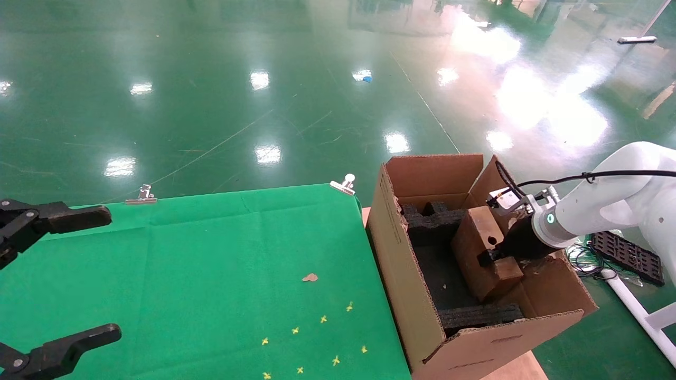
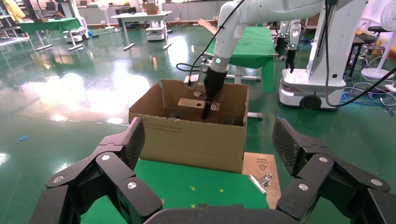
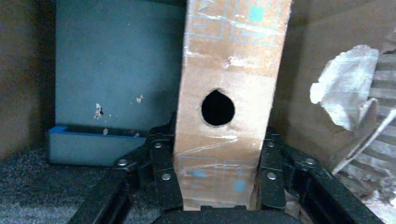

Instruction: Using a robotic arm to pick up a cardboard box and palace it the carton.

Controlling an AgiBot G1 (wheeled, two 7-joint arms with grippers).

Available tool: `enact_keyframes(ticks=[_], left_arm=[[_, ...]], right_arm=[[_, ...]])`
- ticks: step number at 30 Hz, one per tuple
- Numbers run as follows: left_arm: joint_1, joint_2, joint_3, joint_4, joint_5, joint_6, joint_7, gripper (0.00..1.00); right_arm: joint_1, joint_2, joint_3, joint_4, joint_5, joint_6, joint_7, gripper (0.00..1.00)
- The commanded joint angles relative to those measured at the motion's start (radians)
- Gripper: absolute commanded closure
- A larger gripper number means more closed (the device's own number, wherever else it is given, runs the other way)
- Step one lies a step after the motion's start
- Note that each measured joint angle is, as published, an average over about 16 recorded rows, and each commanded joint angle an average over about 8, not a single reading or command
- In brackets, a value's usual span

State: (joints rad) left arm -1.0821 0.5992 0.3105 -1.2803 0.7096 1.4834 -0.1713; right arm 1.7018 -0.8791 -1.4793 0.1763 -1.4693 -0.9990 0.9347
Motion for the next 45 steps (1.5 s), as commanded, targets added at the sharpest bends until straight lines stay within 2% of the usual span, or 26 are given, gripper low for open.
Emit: enact_keyframes(ticks=[1, 12, 18, 24, 29, 35, 45], left_arm=[[0.000, 0.000, 0.000, 0.000, 0.000, 0.000, 0.000, 0.00], [0.000, 0.000, 0.001, 0.000, 0.000, 0.000, 0.000, 0.00], [0.000, 0.000, 0.001, 0.000, -0.001, 0.000, 0.000, 0.00], [0.000, 0.000, 0.001, 0.000, -0.001, 0.000, 0.001, 0.00], [0.000, 0.000, 0.001, 0.000, -0.001, -0.001, 0.001, 0.00], [0.000, -0.001, 0.001, 0.000, -0.001, -0.001, 0.001, 0.00], [-0.001, -0.001, 0.002, 0.001, -0.001, -0.001, 0.001, 0.00]], right_arm=[[0.006, -0.007, -0.001, -0.012, -0.002, -0.005, -0.008, 0.00], [0.084, -0.016, 0.002, -0.041, -0.003, -0.032, -0.049, 0.00], [0.198, -0.005, 0.010, -0.022, -0.002, -0.046, -0.089, 0.00], [0.336, 0.042, 0.043, 0.053, 0.029, -0.060, -0.162, 0.00], [0.394, 0.085, 0.071, 0.125, 0.058, -0.049, -0.204, 0.00], [0.399, 0.108, 0.102, 0.172, 0.089, -0.046, -0.216, 0.00], [0.257, 0.133, 0.257, 0.306, 0.183, -0.107, -0.290, 0.00]])
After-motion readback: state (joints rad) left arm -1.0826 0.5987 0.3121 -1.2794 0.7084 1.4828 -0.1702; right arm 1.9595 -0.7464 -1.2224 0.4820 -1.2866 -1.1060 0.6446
